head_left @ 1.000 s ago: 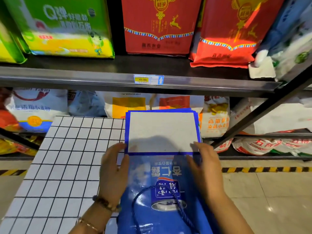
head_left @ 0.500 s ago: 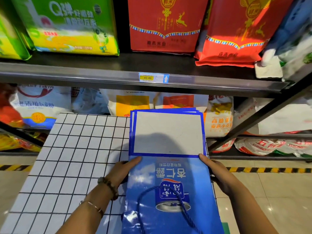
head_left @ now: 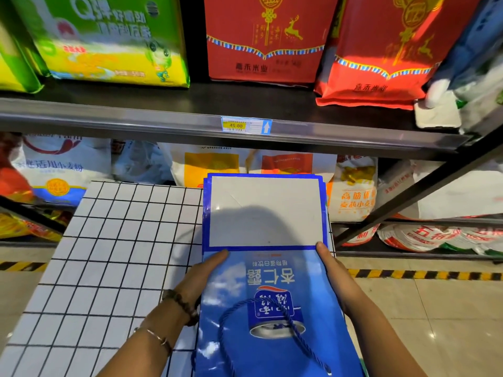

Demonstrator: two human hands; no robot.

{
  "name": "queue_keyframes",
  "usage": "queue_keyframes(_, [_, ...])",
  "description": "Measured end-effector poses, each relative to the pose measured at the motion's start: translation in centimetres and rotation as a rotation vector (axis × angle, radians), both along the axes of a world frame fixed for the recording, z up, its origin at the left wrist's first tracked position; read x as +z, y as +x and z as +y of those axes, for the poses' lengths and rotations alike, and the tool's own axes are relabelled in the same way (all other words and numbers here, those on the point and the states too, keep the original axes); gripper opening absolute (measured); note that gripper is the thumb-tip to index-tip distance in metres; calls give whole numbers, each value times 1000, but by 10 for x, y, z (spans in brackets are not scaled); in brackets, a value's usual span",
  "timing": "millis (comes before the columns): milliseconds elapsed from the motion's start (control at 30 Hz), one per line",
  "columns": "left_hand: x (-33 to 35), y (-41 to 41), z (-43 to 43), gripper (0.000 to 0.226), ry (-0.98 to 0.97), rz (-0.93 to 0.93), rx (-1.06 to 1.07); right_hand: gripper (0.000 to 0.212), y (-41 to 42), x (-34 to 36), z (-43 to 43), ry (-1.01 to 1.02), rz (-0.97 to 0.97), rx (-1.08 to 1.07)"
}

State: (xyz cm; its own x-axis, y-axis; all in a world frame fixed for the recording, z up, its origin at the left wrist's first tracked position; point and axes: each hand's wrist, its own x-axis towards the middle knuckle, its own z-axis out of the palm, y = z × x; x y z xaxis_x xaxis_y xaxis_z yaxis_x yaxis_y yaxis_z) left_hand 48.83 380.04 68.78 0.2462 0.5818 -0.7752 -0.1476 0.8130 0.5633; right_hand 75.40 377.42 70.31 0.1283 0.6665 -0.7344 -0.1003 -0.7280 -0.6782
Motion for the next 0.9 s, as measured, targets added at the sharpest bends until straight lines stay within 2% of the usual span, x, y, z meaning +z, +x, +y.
queue_keyframes(67, [0, 0, -2, 50, -37, -81, 66, 66, -4, 4, -3, 32, 74, -3])
queue_keyframes(133, [0, 0, -1, 39, 3, -73, 117, 48, -9, 1, -9, 73, 134, -16])
queue_keyframes(233, [3, 0, 2, 27, 74, -61, 179, 42, -16, -3, -9, 113, 68, -58])
queue_keyframes(400, [8, -1, -6, 37, 113, -68, 206, 52, -16, -5, -1, 95, 62, -9])
queue_keyframes(567, [6, -6, -6, 49, 55, -57, 153, 51, -18, -6, 0, 57, 64, 13])
queue_keyframes(700, [2, -4, -7, 54, 79, -53, 219, 55, -21, -2, 1, 14, 33, 13])
queue_keyframes(767, [2, -3, -8, 48, 99, -36, 224, 49, -21, 1, 1, 23, 25, 10])
queue_keyframes(900, [3, -5, -10, 18, 177, 34, 220, 25, -27, 9, 0, 113, -18, 3])
